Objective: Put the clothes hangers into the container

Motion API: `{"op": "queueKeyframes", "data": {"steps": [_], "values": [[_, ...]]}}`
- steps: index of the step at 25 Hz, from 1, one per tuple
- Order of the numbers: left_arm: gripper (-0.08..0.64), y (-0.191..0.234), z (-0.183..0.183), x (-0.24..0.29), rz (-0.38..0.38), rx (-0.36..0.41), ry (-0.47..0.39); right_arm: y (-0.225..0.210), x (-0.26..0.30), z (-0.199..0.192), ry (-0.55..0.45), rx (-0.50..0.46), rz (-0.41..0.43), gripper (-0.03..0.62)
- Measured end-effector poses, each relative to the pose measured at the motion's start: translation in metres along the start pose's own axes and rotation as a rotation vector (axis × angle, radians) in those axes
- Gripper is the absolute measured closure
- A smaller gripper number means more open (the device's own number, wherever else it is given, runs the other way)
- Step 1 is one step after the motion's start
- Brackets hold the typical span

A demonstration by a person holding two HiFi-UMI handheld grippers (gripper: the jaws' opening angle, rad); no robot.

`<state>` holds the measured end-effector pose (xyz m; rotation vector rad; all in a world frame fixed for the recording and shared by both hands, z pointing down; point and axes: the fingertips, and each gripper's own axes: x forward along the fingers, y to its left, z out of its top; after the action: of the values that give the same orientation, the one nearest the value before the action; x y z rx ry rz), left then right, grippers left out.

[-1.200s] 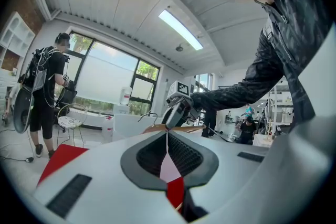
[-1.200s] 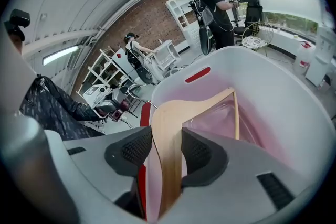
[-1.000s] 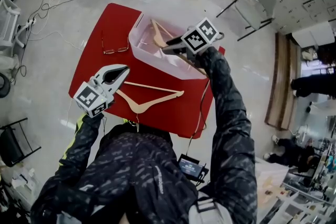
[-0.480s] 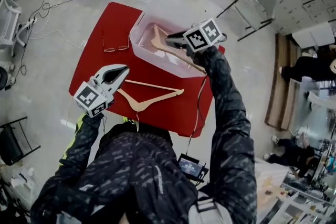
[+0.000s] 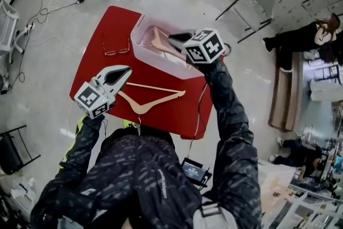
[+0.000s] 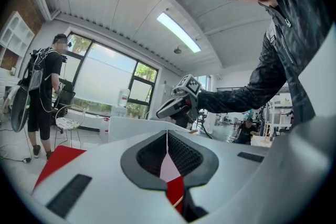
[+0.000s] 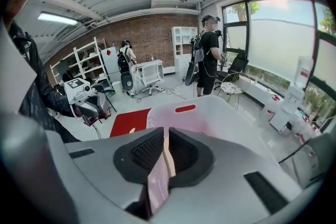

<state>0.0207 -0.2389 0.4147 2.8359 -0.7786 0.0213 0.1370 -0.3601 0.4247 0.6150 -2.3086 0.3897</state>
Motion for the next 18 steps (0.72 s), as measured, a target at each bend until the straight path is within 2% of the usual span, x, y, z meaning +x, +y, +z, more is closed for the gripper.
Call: {"op": "queueKeyframes", "data": {"steps": [10, 18], "values": [[0.549, -0.016, 0.011, -0.007, -0.022, 0.013, -0.013, 0.052, -0.038, 0.013, -0.083, -0.067, -0.080, 0.554], [0.549, -0.031, 0.013, -0.018, -0.018, 0.024, -0.003, 0.107, -0.046, -0.001, -0.109, -0.093, -0.098, 0.554]]}}
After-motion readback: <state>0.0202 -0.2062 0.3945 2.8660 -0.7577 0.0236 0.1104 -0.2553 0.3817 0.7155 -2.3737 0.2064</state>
